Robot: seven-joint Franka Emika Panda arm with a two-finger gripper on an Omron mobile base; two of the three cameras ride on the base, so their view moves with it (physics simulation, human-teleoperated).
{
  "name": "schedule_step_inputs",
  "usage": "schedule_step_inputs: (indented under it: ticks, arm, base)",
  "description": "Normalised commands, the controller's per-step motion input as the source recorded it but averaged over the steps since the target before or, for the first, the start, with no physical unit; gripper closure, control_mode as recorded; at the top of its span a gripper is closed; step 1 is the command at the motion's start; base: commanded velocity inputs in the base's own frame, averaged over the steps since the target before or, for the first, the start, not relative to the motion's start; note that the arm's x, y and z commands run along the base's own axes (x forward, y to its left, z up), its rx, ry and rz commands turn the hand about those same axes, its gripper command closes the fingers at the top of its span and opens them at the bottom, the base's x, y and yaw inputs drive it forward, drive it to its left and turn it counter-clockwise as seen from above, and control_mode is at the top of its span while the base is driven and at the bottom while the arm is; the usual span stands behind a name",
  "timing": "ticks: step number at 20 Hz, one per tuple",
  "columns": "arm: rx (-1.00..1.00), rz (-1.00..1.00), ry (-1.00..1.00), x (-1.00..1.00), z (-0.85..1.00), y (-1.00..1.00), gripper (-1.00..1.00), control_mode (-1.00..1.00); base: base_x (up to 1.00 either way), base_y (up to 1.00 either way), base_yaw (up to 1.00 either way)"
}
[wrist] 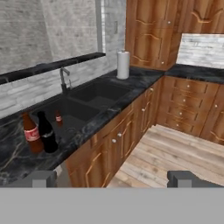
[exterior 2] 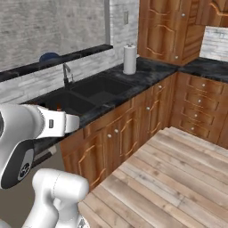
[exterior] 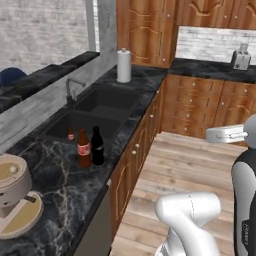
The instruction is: Place the large bottle from the dining counter next to the other large bottle outside the sink, and place the small bottle from the dining counter next to the other small bottle inside the sink.
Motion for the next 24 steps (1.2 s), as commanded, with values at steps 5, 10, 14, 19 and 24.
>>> schedule_step_inputs:
  ticks: [5, 10, 14, 19, 24]
  arm:
    - [0.0, 0.0, 0.0, 0.0, 0.0, 0.0, -1.0, 1.0]
    - [0.0, 0.0, 0.0, 0.0, 0.0, 0.0, -1.0, 1.0]
    - [0.0, 0.0, 0.0, 0.0, 0.0, 0.0, -1.0, 1.0]
    - [0.0, 0.0, 0.0, 0.0, 0.0, 0.0, -1.0, 1.0]
    - [0.0, 0.0, 0.0, 0.0, 0.0, 0.0, -1.0, 1.0]
  base:
    - [-0.02, 0.0, -0.25]
    - [-0.01, 0.01, -0.25]
    - [-0.01, 0.0, -0.25]
    - [-0.05, 0.0, -0.24]
    - [-0.09, 0.0, -0.23]
